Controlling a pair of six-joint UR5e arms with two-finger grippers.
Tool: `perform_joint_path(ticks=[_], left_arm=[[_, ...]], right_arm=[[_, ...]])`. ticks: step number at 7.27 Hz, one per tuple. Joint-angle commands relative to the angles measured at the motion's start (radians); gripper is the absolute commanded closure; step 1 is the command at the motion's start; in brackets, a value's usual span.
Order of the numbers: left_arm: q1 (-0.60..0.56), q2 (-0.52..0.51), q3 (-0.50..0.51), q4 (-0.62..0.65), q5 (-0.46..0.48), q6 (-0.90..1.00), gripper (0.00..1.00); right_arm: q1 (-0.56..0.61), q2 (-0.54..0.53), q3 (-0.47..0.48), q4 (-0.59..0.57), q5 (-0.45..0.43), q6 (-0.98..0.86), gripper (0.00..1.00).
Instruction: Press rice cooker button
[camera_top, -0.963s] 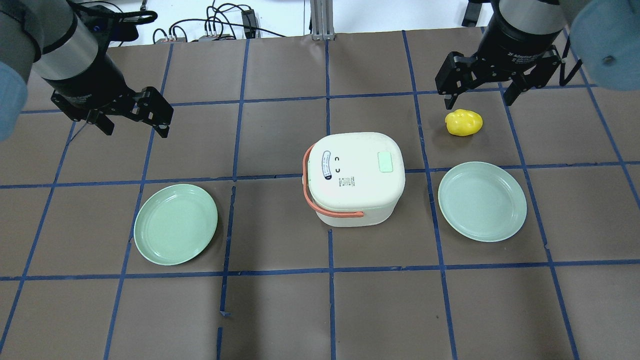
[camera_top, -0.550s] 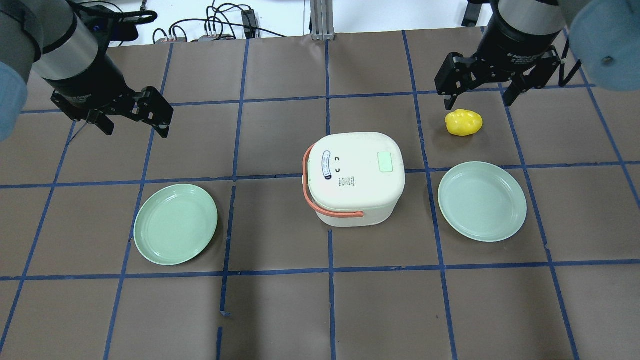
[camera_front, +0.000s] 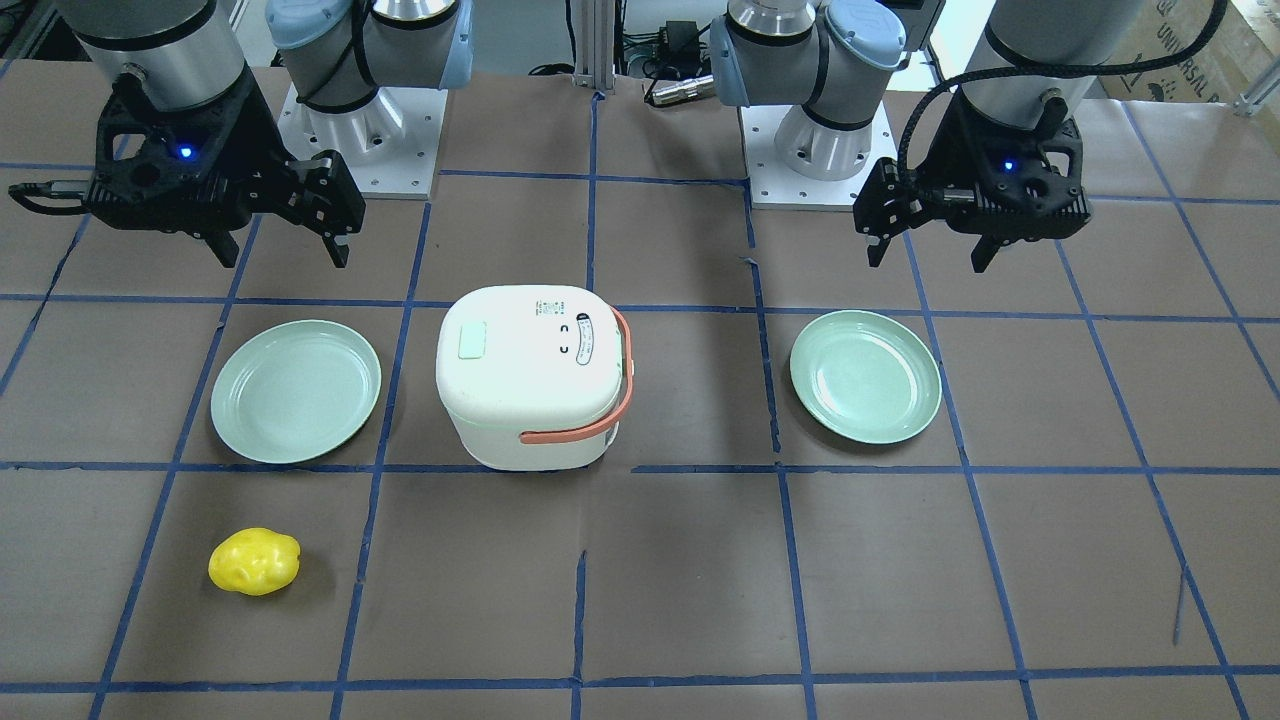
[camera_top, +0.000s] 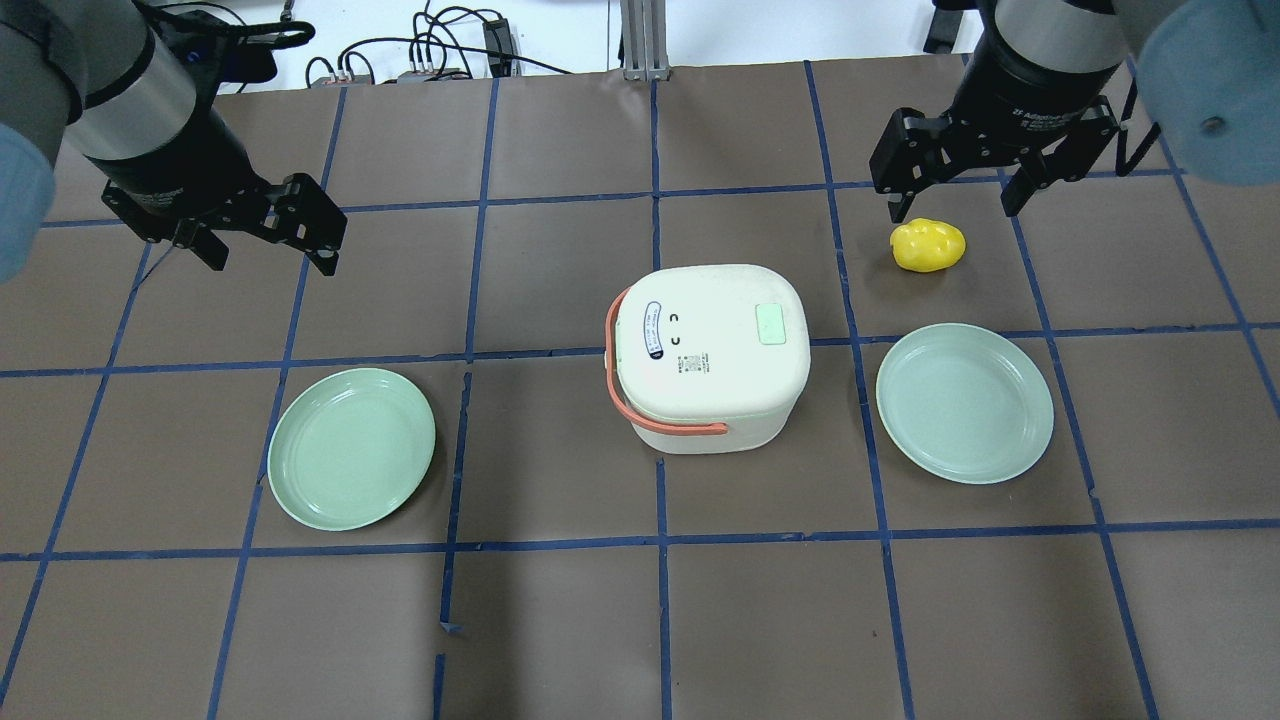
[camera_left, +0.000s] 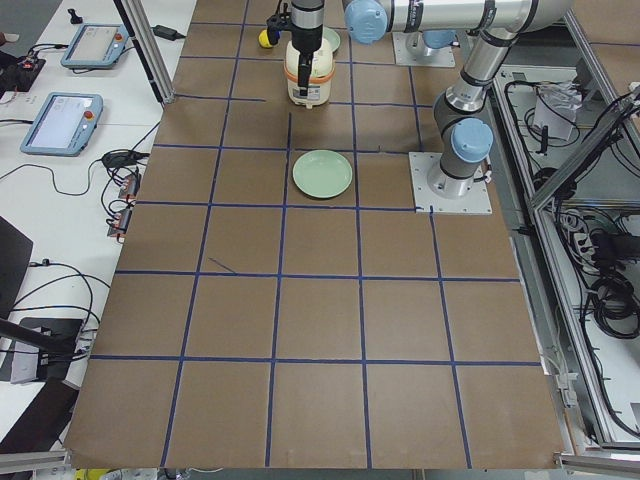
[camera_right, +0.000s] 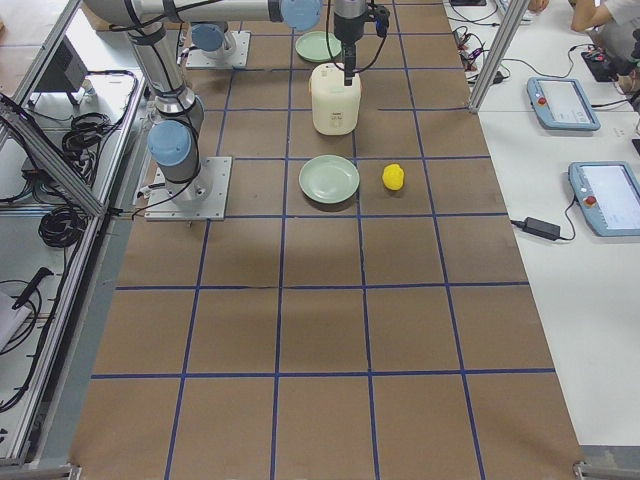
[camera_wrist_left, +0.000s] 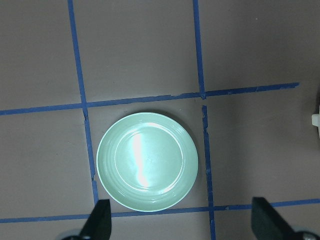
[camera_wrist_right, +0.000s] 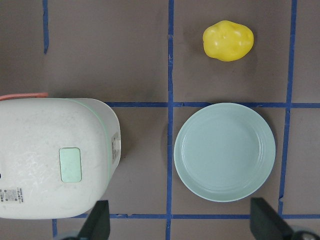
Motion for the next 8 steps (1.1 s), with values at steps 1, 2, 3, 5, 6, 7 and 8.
perform_joint_path(ticks=[1, 2, 3, 5, 6, 7, 8], left_arm=[[0.0, 0.0, 0.0, 0.0, -0.001, 0.0, 0.0], [0.0, 0.0, 0.0, 0.0, 0.0, 0.0, 0.0], [0.0, 0.0, 0.0, 0.0, 0.0, 0.0, 0.0], [0.0, 0.0, 0.0, 0.0, 0.0, 0.0, 0.0], [0.0, 0.0, 0.0, 0.0, 0.0, 0.0, 0.0], [0.0, 0.0, 0.0, 0.0, 0.0, 0.0, 0.0], [0.0, 0.0, 0.0, 0.0, 0.0, 0.0, 0.0]], right_arm=[[0.003, 0.0, -0.003, 0.001, 0.001, -0.002, 0.4], [0.003, -0.002, -0.005, 0.004, -0.001, 0.003, 0.61], [0.004, -0.002, -0.008, 0.013, 0.01, 0.003, 0.92], [0.004, -0.006, -0.009, 0.013, 0.065, 0.009, 0.97], [0.006, -0.023, -0.005, 0.015, 0.067, 0.02, 0.97], [0.02, -0.022, 0.001, 0.015, 0.068, 0.038, 0.97], [0.056, -0.019, 0.006, 0.01, 0.067, 0.044, 0.97]])
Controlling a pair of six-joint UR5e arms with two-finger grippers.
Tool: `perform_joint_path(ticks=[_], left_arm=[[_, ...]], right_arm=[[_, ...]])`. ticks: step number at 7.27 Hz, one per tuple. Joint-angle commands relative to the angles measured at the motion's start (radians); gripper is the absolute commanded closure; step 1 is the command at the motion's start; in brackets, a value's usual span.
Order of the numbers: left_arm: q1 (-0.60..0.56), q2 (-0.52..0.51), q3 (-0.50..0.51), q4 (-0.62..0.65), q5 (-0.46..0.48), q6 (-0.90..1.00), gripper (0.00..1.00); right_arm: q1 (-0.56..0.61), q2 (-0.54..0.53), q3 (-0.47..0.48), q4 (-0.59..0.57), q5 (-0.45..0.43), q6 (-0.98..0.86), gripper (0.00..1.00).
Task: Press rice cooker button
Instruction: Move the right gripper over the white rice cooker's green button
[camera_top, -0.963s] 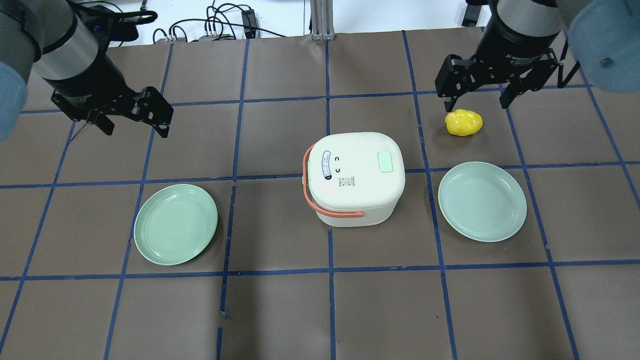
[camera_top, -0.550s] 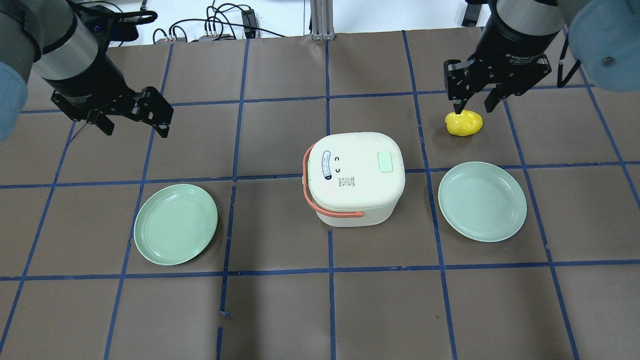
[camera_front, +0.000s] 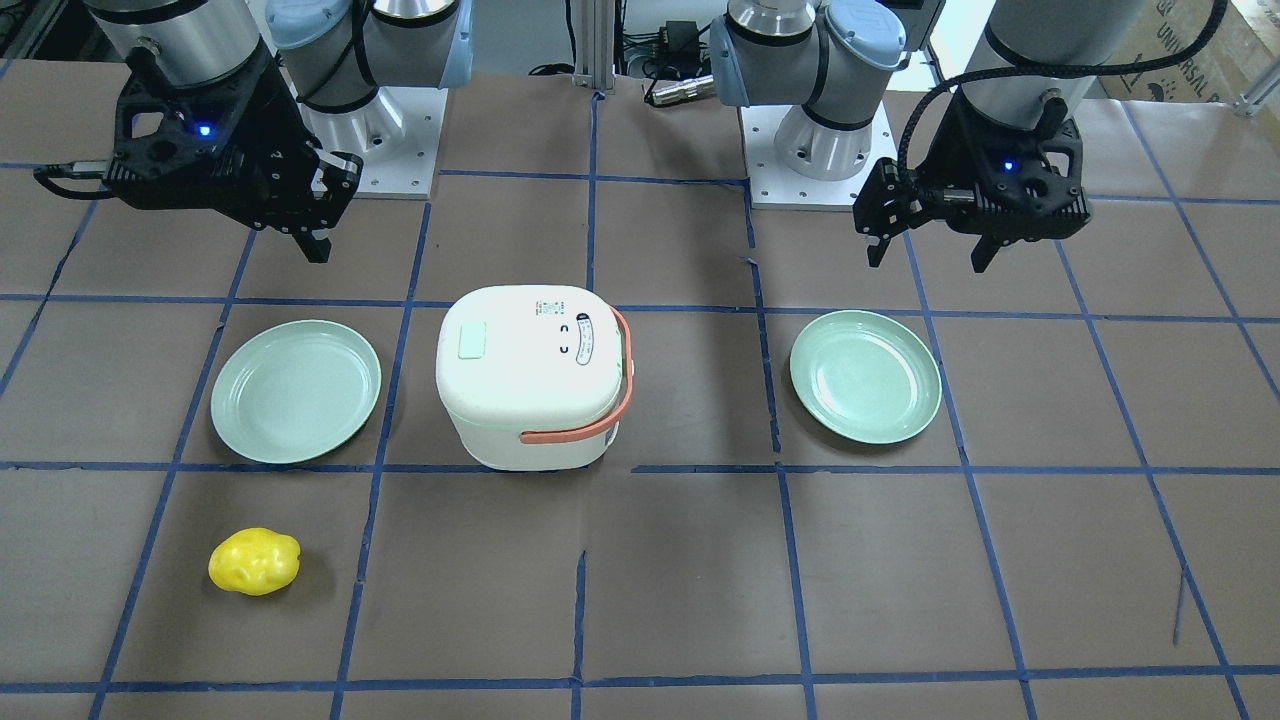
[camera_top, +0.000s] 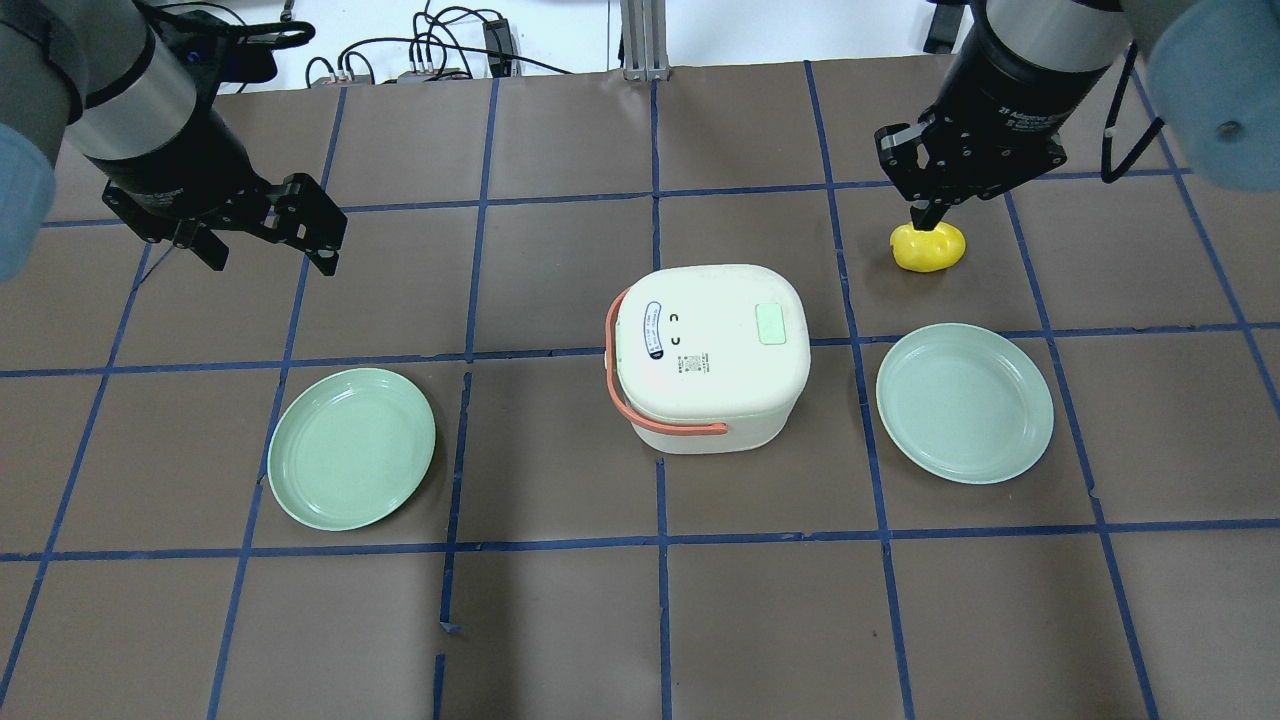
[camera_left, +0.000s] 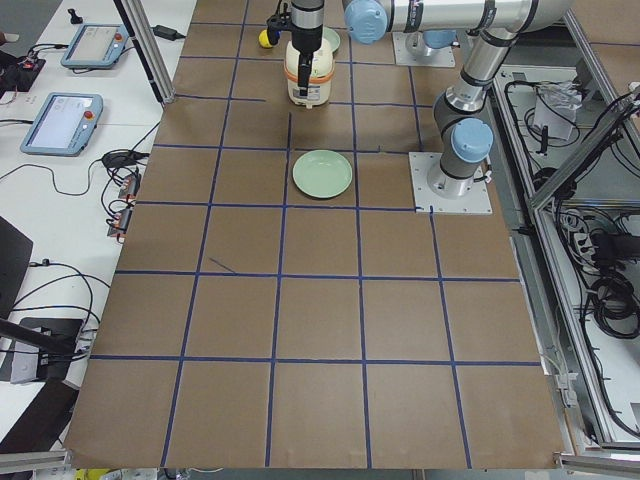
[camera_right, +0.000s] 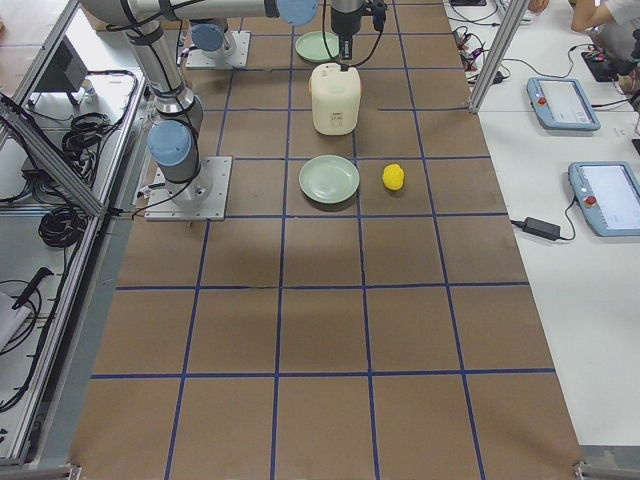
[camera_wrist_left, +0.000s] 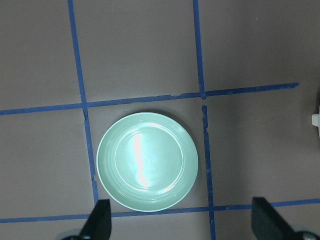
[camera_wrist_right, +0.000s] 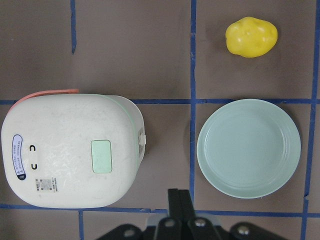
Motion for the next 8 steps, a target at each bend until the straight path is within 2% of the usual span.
perform_joint_path(ticks=[1, 5, 8], left_arm=[[0.0, 0.0, 0.0, 0.0, 0.0, 0.0, 0.0], [0.0, 0.0, 0.0, 0.0, 0.0, 0.0, 0.0], [0.0, 0.0, 0.0, 0.0, -0.002, 0.0, 0.0]], right_arm=[[0.054, 0.01, 0.018, -0.006, 0.002, 0.059, 0.98], [0.181, 0.112, 0.07, -0.162, -0.015, 0.201, 0.97], [0.191, 0.12, 0.1, -0.169, -0.055, 0.2, 0.97]])
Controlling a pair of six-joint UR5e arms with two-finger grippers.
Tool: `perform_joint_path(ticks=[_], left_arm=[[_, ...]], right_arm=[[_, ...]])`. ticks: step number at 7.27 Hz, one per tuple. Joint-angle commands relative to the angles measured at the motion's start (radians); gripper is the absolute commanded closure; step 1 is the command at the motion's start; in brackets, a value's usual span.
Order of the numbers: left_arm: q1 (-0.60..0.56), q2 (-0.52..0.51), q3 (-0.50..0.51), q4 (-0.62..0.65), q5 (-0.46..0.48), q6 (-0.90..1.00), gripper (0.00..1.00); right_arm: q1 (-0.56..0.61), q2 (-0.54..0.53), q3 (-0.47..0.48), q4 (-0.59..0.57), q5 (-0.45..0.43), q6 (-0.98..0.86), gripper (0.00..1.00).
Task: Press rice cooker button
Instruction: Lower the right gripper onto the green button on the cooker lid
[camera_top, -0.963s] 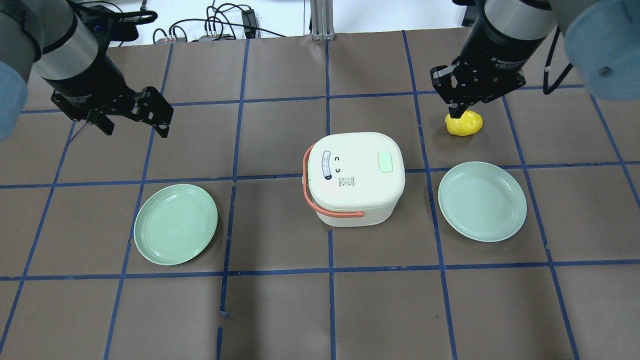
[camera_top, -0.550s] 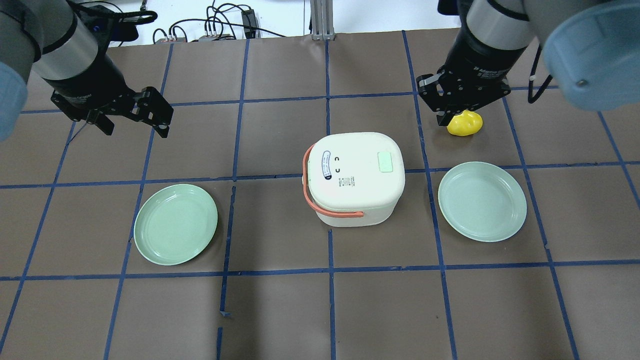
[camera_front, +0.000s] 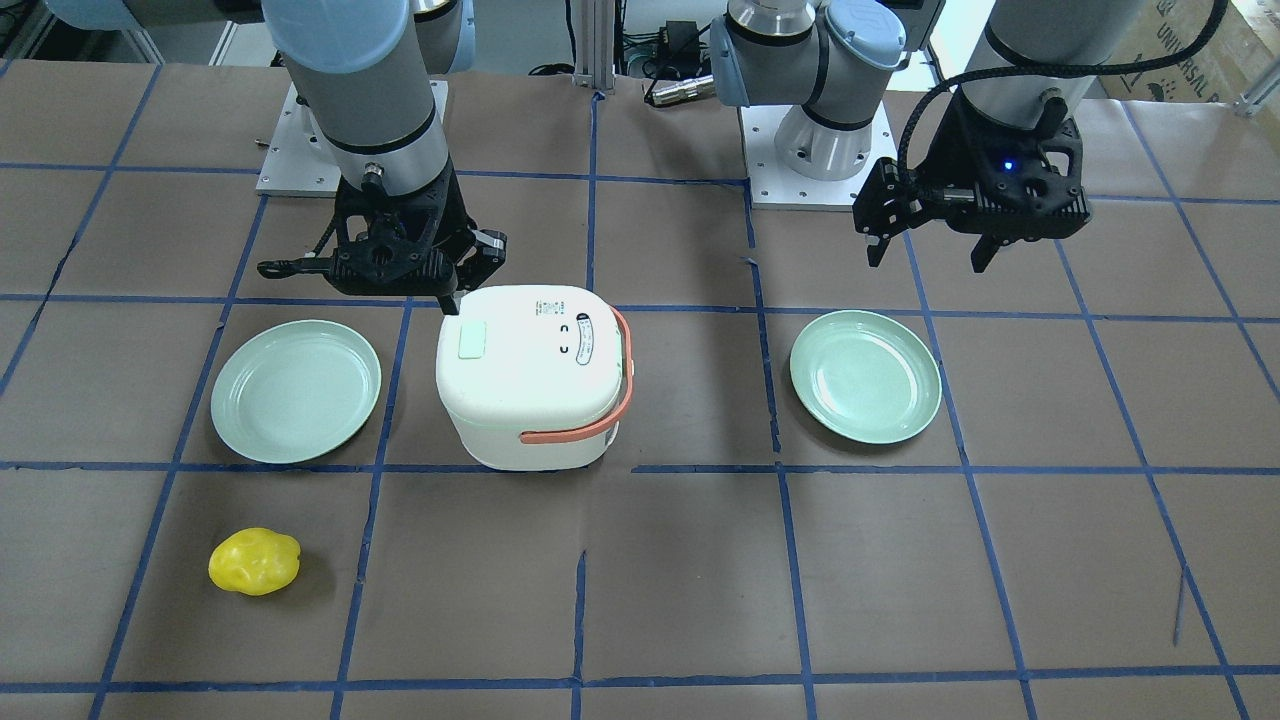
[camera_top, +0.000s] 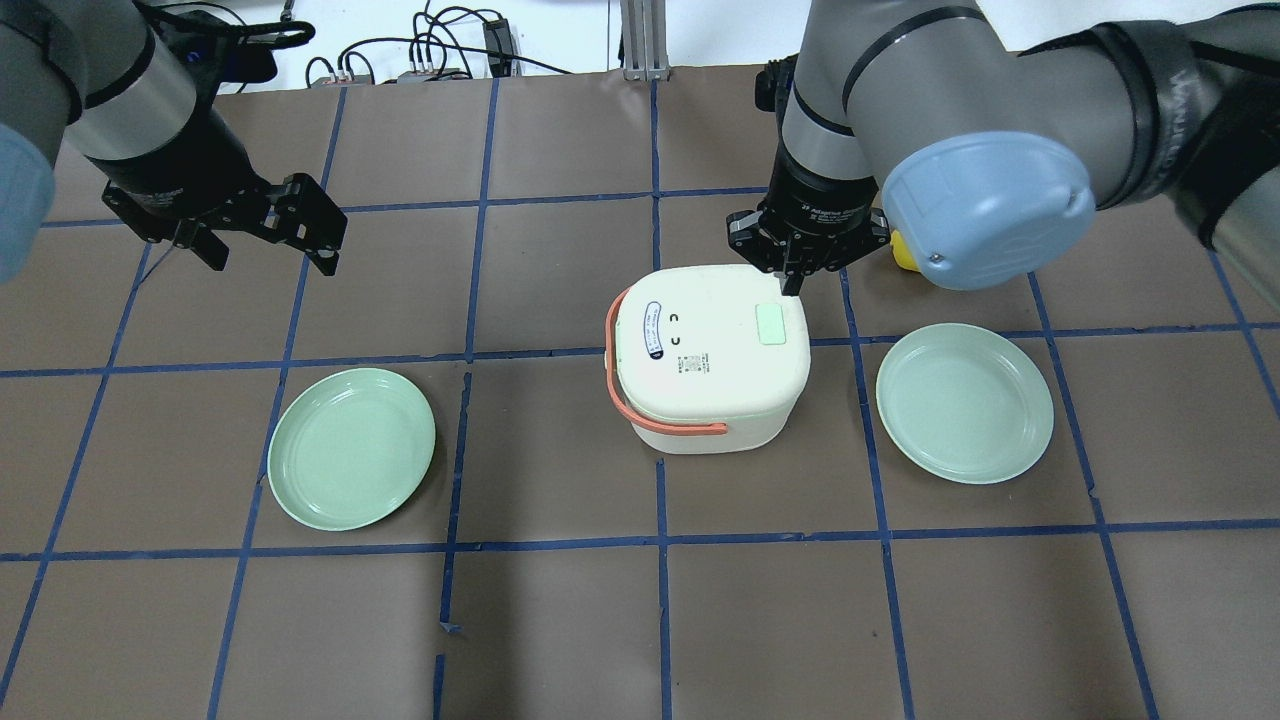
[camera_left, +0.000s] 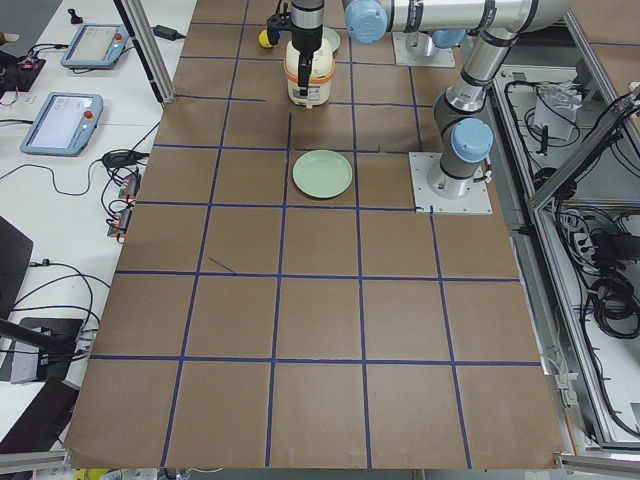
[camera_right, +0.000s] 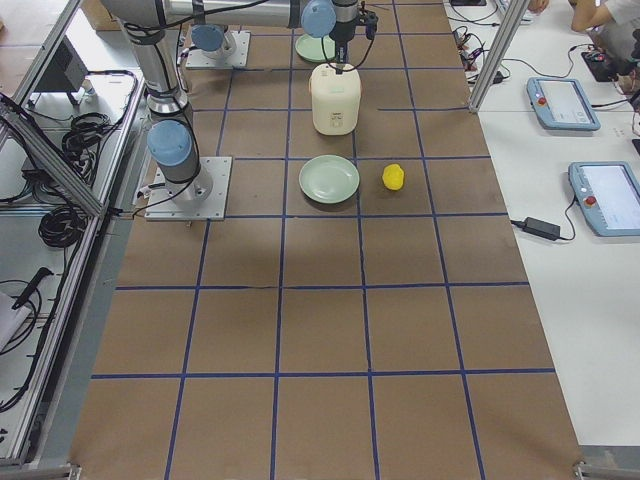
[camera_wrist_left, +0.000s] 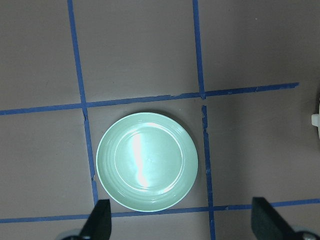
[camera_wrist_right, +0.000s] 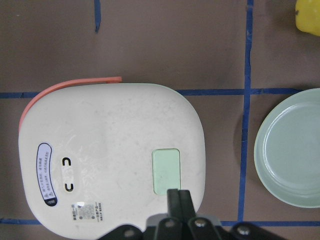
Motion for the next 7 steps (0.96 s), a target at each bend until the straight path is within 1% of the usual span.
perform_joint_path(ticks=[1, 4, 5, 7], left_arm=[[0.0, 0.0, 0.0, 0.0, 0.0, 0.0, 0.0], [0.0, 0.0, 0.0, 0.0, 0.0, 0.0, 0.0], [0.0, 0.0, 0.0, 0.0, 0.001, 0.0, 0.0], [0.0, 0.0, 0.0, 0.0, 0.0, 0.0, 0.0]], right_arm=[[0.005, 0.009, 0.014, -0.01, -0.013, 0.001, 0.98], [0.011, 0.025, 0.023, -0.051, -0.01, 0.001, 0.97], [0.011, 0.025, 0.036, -0.058, -0.011, 0.001, 0.97], [0.011, 0.028, 0.088, -0.119, -0.008, 0.001, 0.97]])
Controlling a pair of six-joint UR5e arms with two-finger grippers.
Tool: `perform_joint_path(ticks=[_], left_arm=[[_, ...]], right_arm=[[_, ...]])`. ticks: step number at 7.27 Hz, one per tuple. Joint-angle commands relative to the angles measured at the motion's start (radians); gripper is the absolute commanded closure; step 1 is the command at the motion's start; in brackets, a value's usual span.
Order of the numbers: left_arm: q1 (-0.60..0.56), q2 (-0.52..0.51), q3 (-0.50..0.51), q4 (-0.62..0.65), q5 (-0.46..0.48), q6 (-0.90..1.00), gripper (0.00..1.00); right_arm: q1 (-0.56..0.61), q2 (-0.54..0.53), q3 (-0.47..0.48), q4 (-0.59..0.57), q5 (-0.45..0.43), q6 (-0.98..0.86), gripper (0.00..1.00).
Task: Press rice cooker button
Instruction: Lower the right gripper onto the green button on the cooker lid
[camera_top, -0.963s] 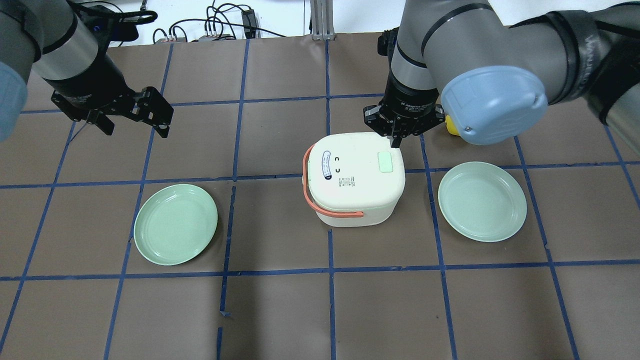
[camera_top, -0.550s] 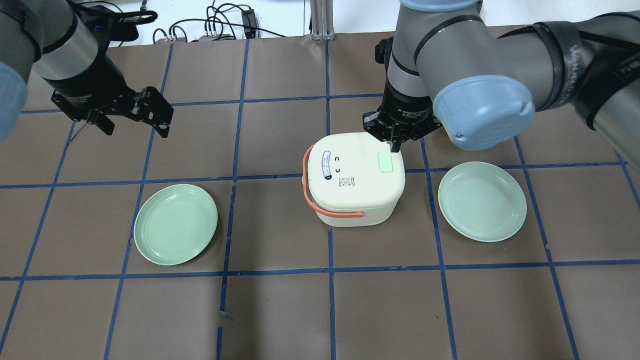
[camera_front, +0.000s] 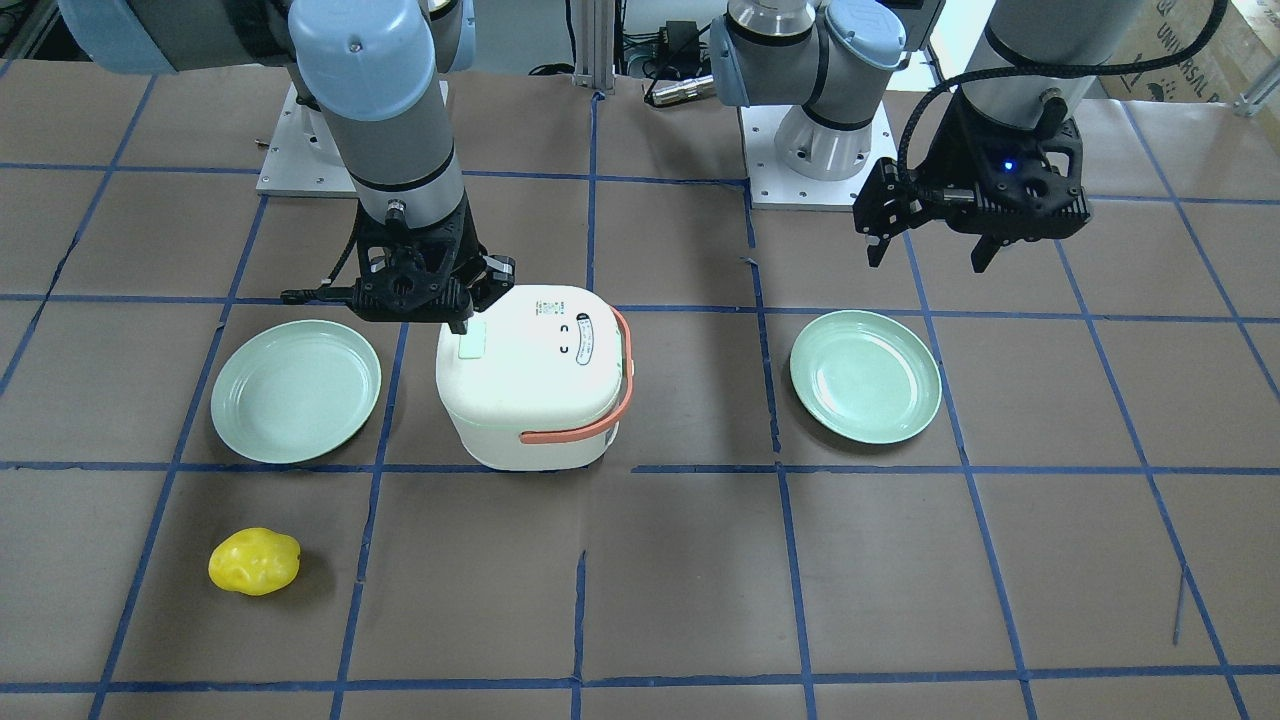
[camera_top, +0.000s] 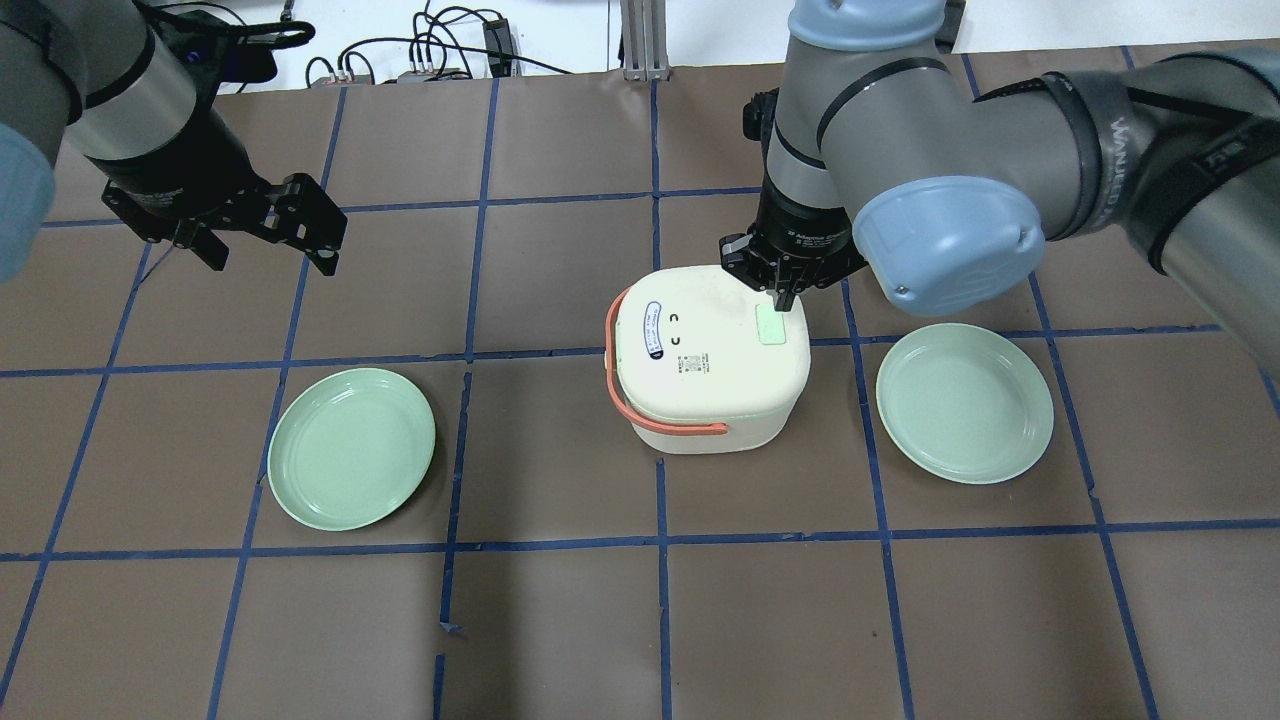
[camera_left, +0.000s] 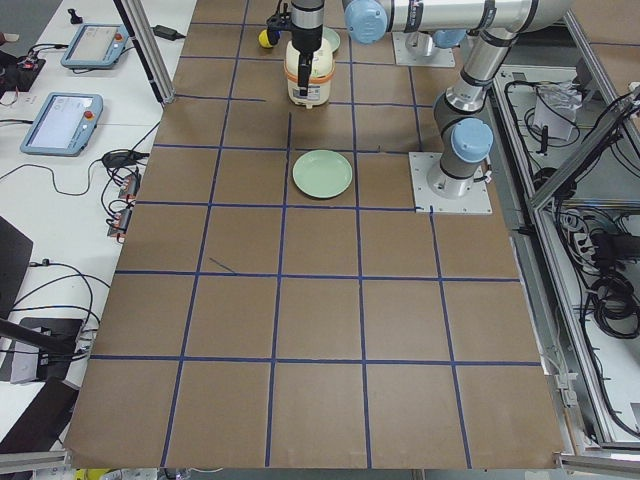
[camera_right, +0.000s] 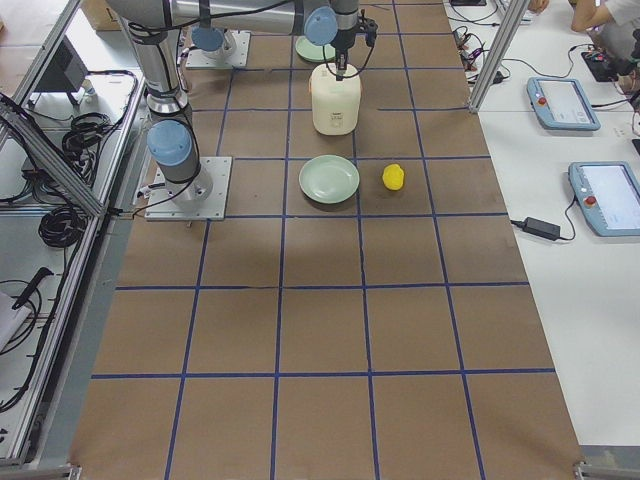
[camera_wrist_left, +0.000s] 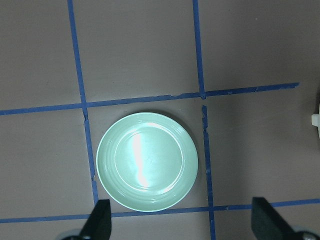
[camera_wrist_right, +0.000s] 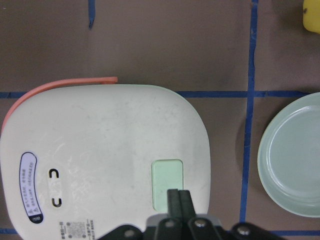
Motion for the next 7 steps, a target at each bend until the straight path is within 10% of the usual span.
perform_joint_path(ticks=[1, 7], left_arm=[[0.0, 0.0, 0.0, 0.0, 0.0, 0.0, 0.0], [0.0, 0.0, 0.0, 0.0, 0.0, 0.0, 0.0]], right_arm=[[0.0, 0.003, 0.034, -0.048, 0.005, 0.005, 0.97], [0.0, 0.027, 0.031, -0.102, 0.0, 0.003, 0.97]])
